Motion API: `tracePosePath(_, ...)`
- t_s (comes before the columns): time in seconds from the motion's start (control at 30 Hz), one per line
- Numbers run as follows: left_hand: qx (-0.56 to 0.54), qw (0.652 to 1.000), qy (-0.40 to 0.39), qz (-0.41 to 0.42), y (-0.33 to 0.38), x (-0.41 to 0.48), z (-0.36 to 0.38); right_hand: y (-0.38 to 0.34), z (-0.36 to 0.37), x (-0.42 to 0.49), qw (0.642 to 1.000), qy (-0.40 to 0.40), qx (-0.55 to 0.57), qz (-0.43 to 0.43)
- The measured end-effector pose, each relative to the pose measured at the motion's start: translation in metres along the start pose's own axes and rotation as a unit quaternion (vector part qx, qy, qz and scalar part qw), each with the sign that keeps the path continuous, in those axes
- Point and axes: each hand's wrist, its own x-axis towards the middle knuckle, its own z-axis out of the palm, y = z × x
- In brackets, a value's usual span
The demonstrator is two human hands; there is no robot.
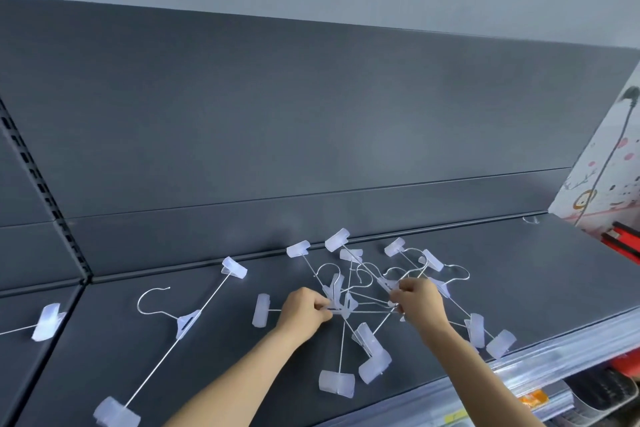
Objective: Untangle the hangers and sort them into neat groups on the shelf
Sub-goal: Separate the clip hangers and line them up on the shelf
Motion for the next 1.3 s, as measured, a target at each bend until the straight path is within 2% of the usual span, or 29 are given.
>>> tracePosePath(0.23,0.066,0.993,0.021,0.096,0.004,0.008,-0.002,0.009,0.0,0.001,1.0,0.003,-0.01,-0.004)
tracePosePath(0.4,0.067,0.996,-0.001,0.061,0.017,0.018,-0.006,0.006,0.0,0.001,1.0,0.017,-0.009,-0.025)
tracePosePath(0.53,0.139,0.988,0.007,0.071,0.03,0.025,-0.007,0.007,-0.004,0.0,1.0,0.011,-0.006,-0.023)
tracePosePath(0.63,0.084,0.992,0.011,0.092,0.031,0.031,-0.002,0.01,-0.006,-0.003,1.0,0.013,-0.007,-0.022)
tracePosePath(0.77,0.007,0.997,0.026,0.075,0.032,0.032,0.003,0.012,-0.008,-0.004,0.999,0.026,-0.002,-0.02)
tracePosePath(0.93,0.011,0.996,0.024,0.089,0.032,0.029,-0.001,0.005,-0.013,-0.006,0.998,0.034,0.038,-0.04)
tracePosePath(1.17,0.107,0.982,0.13,0.08,0.007,-0.014,-0.055,-0.036,0.002,-0.012,0.987,-0.041,0.082,-0.129)
tracePosePath(1.3,0.081,0.983,0.157,0.046,-0.008,-0.034,-0.077,-0.063,0.029,-0.018,0.979,-0.067,0.098,-0.166)
